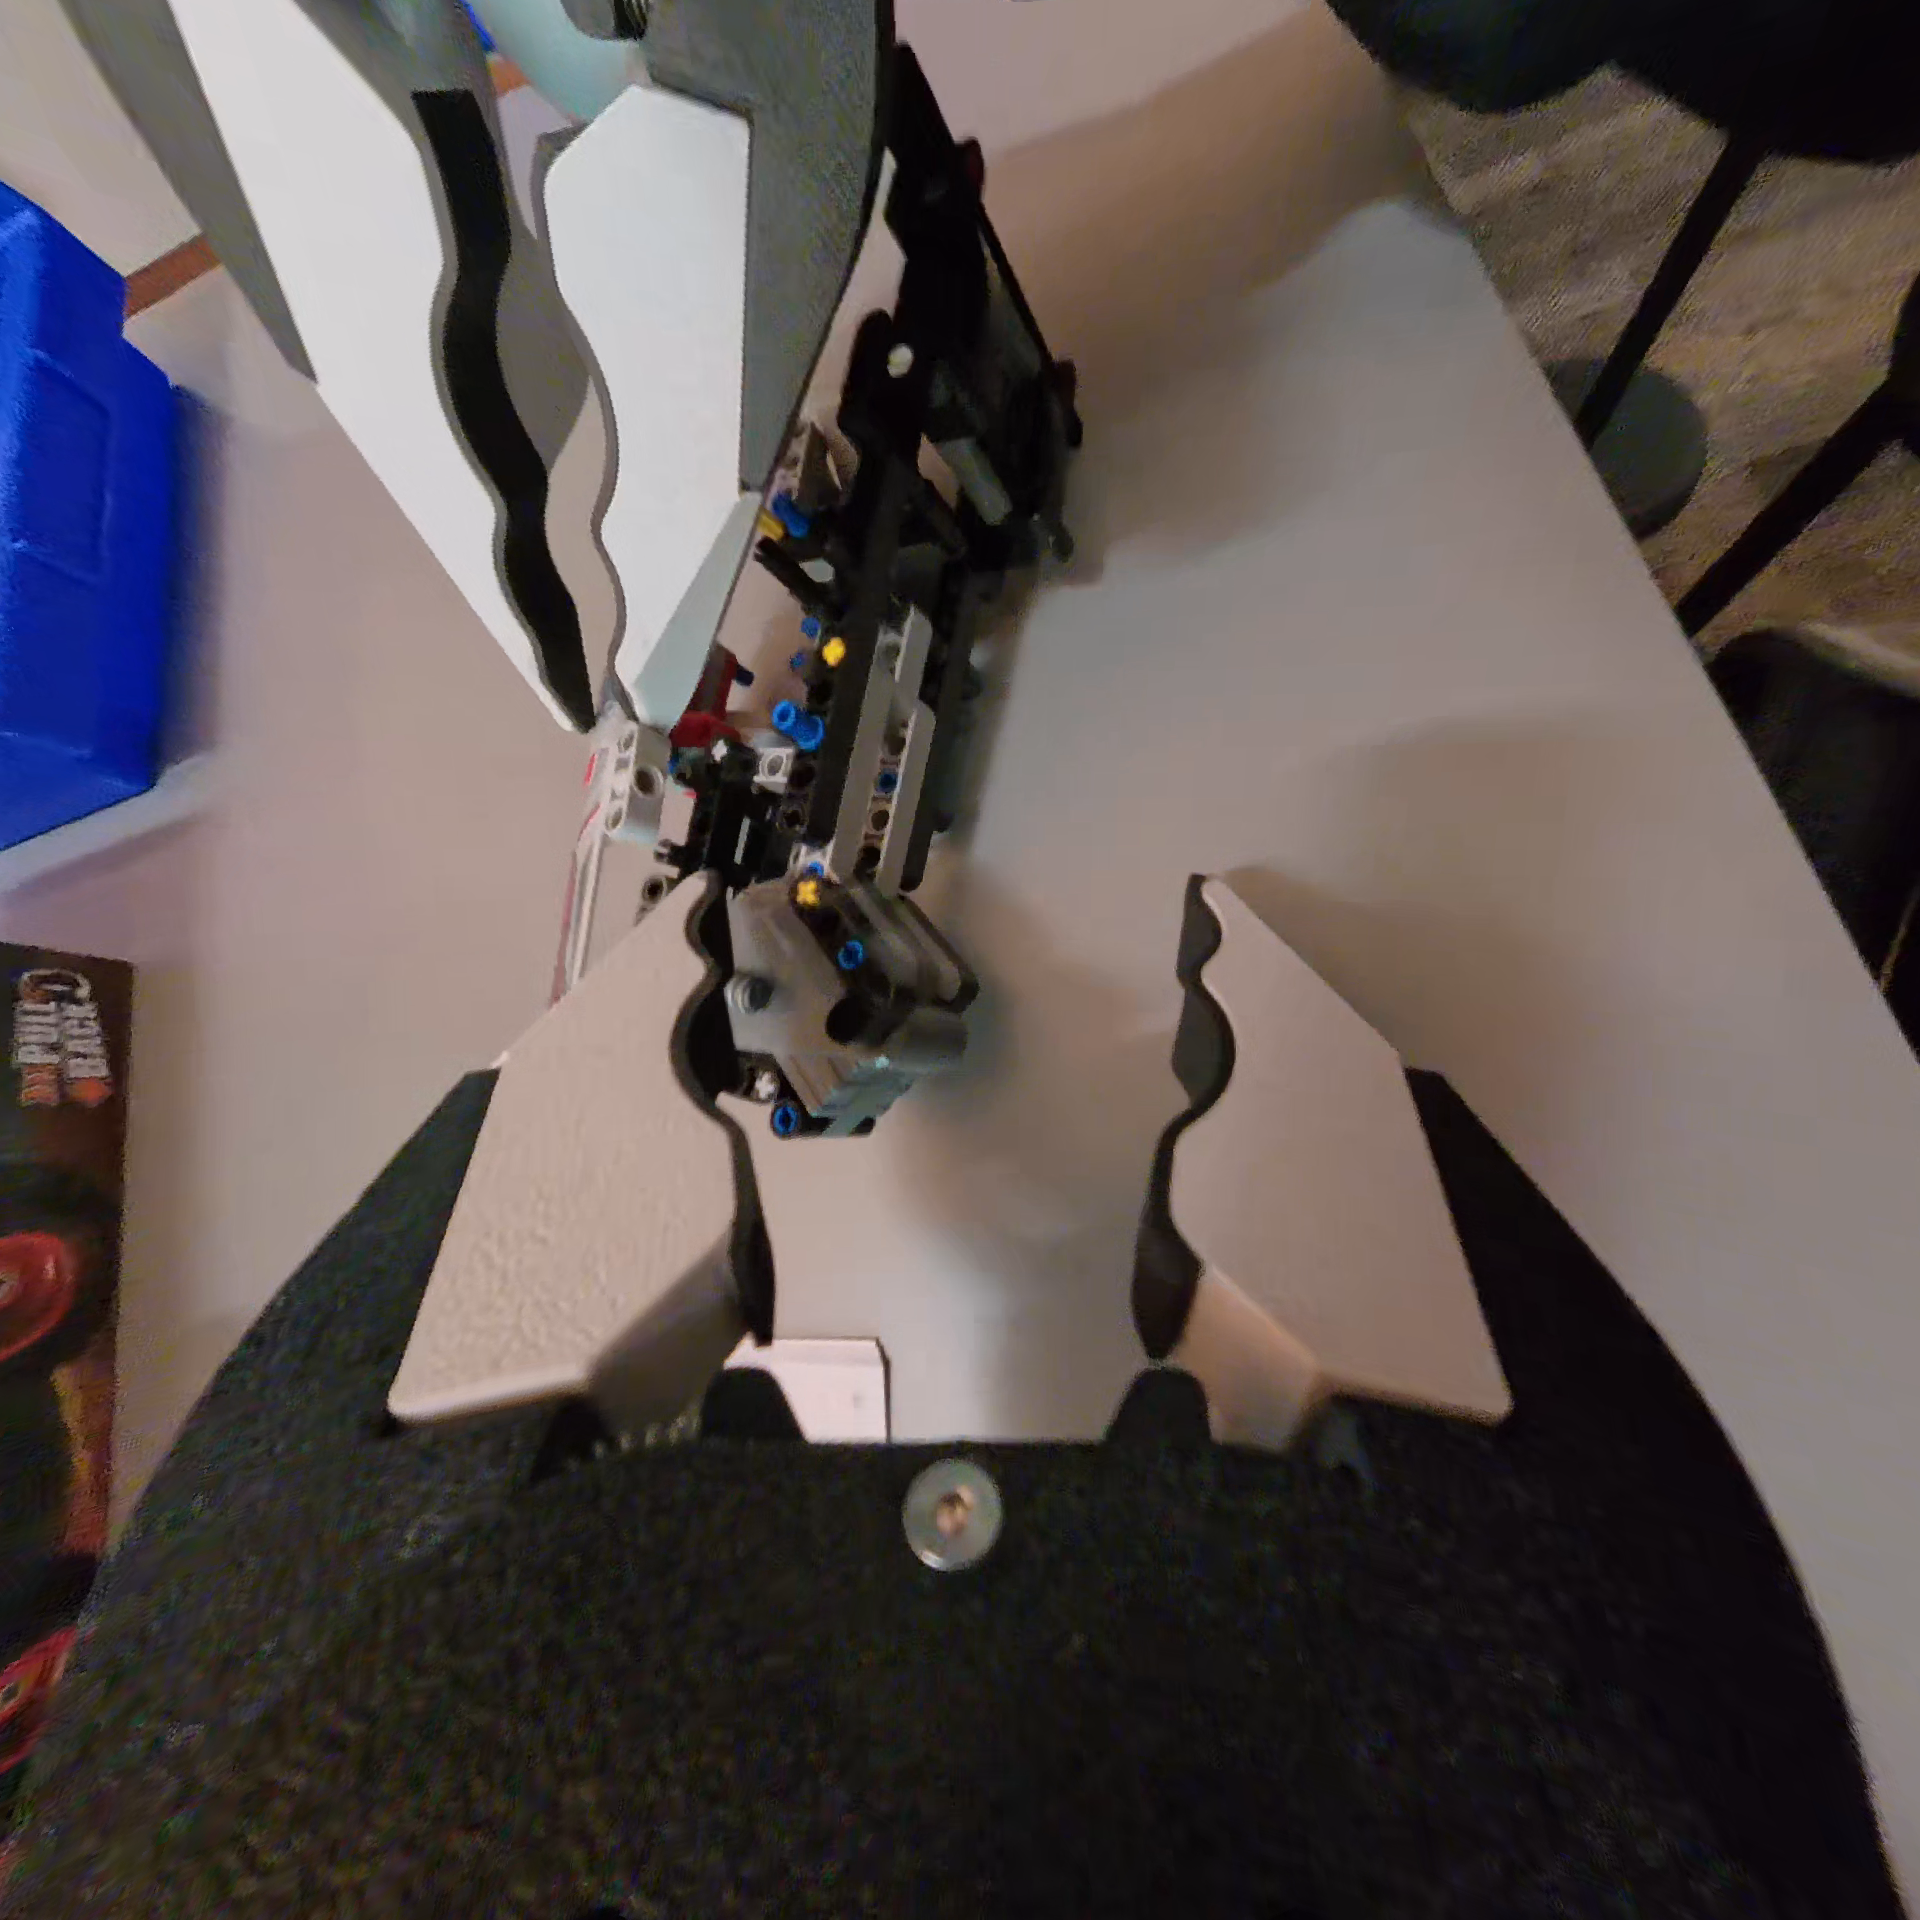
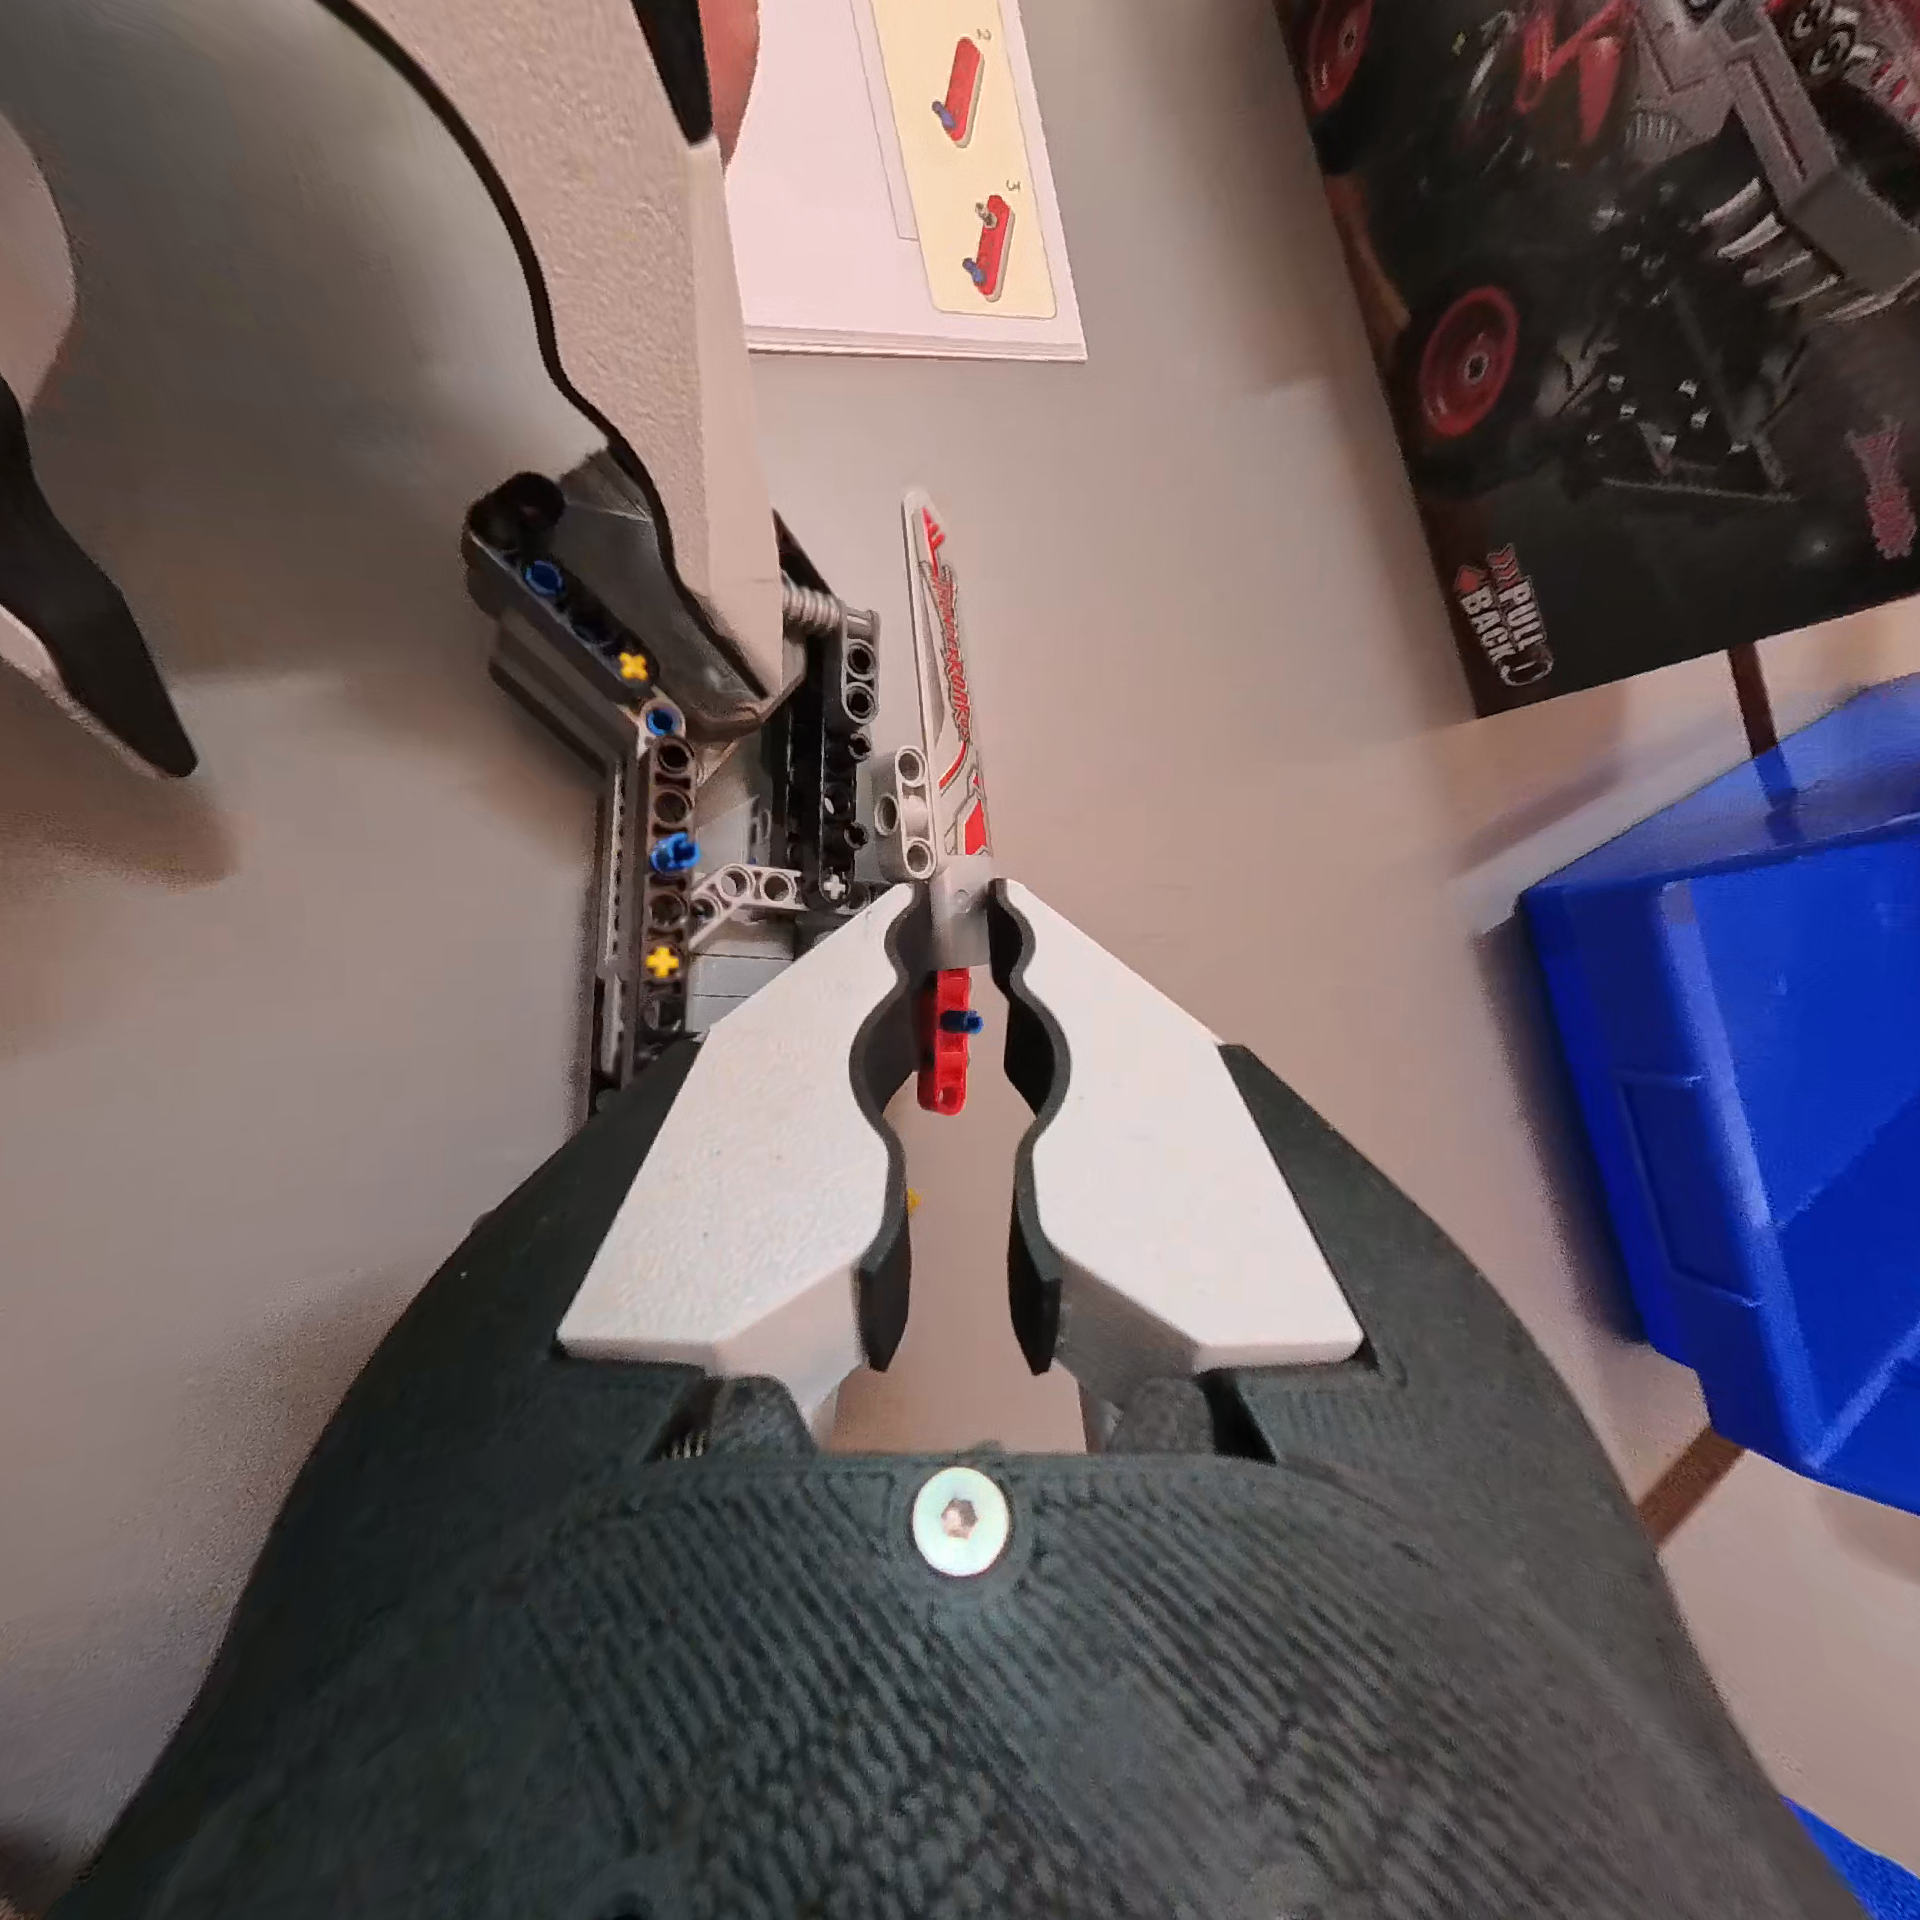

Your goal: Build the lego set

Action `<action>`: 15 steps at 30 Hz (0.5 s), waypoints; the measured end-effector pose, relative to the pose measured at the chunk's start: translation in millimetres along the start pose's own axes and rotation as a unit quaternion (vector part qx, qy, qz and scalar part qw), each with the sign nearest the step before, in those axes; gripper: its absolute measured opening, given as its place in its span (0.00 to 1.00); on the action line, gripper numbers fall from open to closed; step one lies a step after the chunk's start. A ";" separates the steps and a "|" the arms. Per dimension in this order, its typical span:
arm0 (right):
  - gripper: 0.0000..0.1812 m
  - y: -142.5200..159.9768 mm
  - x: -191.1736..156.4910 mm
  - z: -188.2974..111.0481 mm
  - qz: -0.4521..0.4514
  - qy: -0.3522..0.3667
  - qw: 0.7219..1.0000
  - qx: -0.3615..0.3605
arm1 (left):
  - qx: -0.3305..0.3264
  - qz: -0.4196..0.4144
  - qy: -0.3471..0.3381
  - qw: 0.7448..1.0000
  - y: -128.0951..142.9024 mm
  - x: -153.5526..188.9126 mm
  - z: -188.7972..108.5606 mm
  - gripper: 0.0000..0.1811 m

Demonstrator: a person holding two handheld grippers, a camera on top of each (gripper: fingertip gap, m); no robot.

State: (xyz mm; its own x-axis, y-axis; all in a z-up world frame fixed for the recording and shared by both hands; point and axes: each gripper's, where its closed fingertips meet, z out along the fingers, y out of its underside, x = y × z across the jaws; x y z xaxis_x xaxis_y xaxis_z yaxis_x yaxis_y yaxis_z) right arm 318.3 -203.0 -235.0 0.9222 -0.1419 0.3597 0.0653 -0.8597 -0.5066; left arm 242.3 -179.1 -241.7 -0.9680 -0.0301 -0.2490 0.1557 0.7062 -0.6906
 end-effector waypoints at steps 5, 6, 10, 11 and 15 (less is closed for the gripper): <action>0.05 4.1 2.6 -3.0 0.022 -0.003 1.000 0.004 | 0.010 0.008 -0.032 0.999 -8.0 -18.2 -2.3 0.46; 0.05 5.2 2.9 -4.1 0.028 0.000 1.000 0.000 | 0.003 0.018 -0.044 0.999 -6.8 -22.3 -1.7 0.47; 0.05 6.1 6.7 -5.8 0.055 0.020 0.998 -0.013 | -0.017 0.028 -0.057 0.998 -3.1 -23.6 8.4 0.50; 0.05 6.2 9.0 -6.1 0.059 0.029 0.998 -0.016 | -0.014 0.028 -0.057 0.998 -3.9 -22.3 10.8 0.50; 0.04 8.7 18.3 -5.2 0.024 0.063 0.997 -0.024 | -0.020 0.030 -0.066 0.997 -2.6 -24.0 17.1 0.51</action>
State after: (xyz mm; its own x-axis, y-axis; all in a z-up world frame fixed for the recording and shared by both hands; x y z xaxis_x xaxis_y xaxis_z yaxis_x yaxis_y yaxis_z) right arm 333.8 -215.6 -228.8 0.8682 -0.2414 0.4336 0.0011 -0.8727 -0.4882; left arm 268.5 -192.3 -245.5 -0.9227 -0.0782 -0.3775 0.2017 0.7366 -0.6456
